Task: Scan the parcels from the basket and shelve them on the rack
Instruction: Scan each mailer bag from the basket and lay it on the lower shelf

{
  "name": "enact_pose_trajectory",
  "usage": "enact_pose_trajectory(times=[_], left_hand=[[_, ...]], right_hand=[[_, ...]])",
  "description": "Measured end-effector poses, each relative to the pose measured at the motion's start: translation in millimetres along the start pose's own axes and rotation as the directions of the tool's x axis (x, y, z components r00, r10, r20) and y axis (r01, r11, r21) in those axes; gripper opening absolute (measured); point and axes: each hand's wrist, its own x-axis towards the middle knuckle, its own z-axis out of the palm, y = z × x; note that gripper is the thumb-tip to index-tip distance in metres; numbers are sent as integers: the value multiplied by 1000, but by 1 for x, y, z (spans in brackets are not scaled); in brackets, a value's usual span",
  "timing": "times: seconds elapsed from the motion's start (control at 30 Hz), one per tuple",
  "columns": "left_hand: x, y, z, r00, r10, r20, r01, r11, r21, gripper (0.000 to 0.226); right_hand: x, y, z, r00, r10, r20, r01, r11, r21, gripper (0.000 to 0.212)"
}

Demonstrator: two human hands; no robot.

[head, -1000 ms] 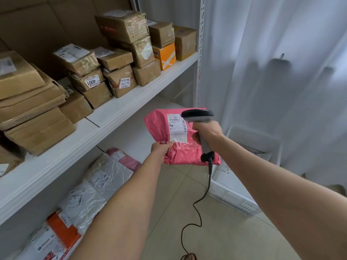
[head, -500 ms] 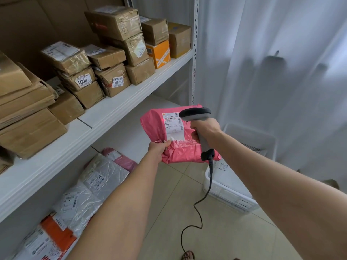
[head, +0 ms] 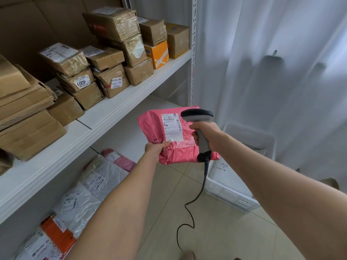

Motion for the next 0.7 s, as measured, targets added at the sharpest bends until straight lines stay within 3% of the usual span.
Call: enact_pose_trajectory(times=[0.3,0.47,0.7], left_hand=[[4,-3,1,1000,12,0,-12,999,38,36],[9,-3,-1,1000,-8,9,7,1000,30,55],[18,1,-7,999,-26,18,26,999,26,53]], right_hand=[[2,-4,12,999,-15,-39,11,995,-95,14],[7,-7,19,997,13,-78,-22,992,-121,16],[17,-9,28,995,7,-104,-21,991,-131,16]])
